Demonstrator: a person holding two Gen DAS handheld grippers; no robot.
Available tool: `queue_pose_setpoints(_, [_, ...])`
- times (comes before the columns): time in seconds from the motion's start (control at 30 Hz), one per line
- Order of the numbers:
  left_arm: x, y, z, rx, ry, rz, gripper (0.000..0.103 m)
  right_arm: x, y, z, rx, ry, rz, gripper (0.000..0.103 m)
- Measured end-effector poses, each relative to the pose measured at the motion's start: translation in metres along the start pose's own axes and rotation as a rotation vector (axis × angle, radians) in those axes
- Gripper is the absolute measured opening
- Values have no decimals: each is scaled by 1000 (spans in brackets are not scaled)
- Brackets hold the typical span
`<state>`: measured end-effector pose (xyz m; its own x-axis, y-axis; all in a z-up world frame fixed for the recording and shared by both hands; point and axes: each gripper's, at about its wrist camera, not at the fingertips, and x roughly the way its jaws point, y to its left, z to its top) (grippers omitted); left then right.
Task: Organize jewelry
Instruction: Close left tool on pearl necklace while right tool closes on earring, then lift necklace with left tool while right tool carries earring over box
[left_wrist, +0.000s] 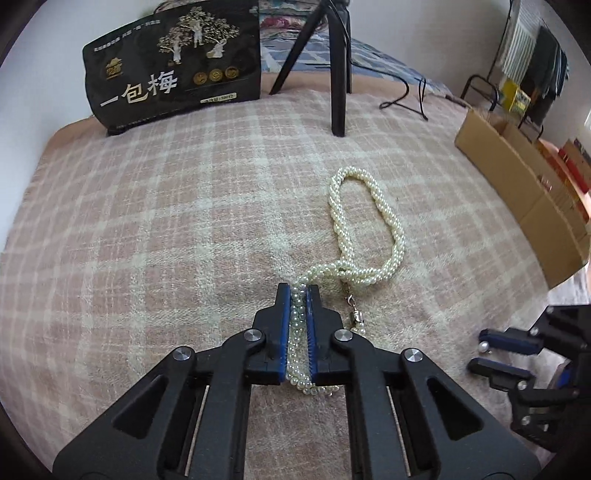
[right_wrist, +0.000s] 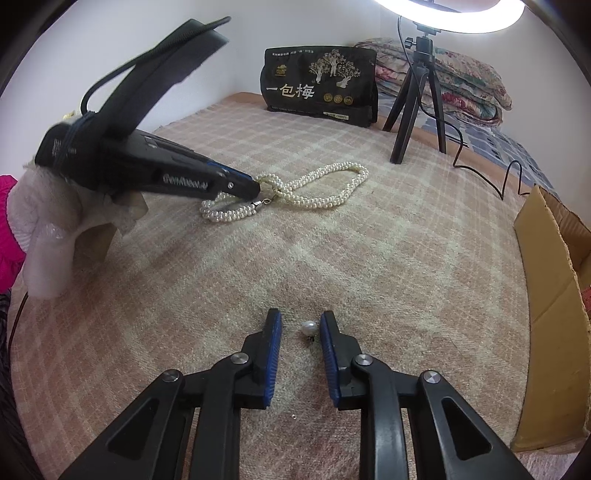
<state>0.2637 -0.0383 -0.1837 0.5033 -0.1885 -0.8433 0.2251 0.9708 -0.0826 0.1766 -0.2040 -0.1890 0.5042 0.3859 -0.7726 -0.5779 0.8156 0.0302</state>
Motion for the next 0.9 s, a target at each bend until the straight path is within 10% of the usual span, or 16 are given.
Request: queue_pose_setpoints(0.9, [-99,1,30,-105,-218,-136,6,-47,-4,17,42,-60,-48,6])
